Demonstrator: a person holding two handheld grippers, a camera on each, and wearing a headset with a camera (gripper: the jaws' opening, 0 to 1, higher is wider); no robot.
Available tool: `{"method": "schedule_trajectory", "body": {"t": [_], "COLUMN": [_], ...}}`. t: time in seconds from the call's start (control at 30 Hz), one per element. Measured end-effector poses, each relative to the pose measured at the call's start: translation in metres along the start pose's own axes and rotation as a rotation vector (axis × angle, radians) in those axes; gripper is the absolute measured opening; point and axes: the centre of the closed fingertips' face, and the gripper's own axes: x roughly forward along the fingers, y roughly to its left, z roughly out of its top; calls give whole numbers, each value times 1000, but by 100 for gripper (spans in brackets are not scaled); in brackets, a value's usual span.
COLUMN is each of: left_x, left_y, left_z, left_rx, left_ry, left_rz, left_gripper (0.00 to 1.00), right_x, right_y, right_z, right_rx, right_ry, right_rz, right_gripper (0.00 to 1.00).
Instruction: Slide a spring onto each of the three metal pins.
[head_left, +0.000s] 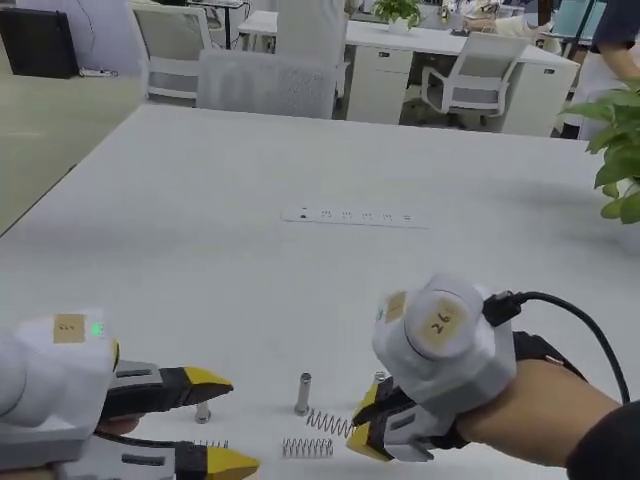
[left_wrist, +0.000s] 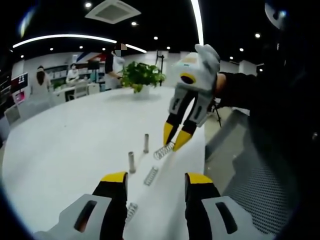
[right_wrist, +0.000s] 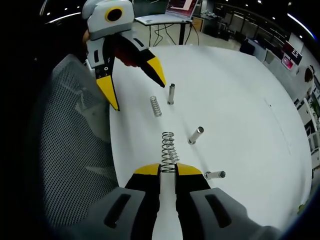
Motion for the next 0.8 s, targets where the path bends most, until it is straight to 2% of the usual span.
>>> {"method": "schedule_trajectory", "body": {"t": [0.33, 0.8], "left_x": [9, 19], "left_y": [-4, -6], "left_z": [-1, -6], "left_rx": [25, 73], "left_ry": [15, 32], "left_rz": [-30, -60], "left_gripper": [36, 26], "right_x": [4, 12], "right_y": [6, 19], "right_z": [15, 23], "right_rx": [-59, -129], "right_ry": [9, 27], "right_rz": [24, 64], "right_gripper": [7, 7]}}
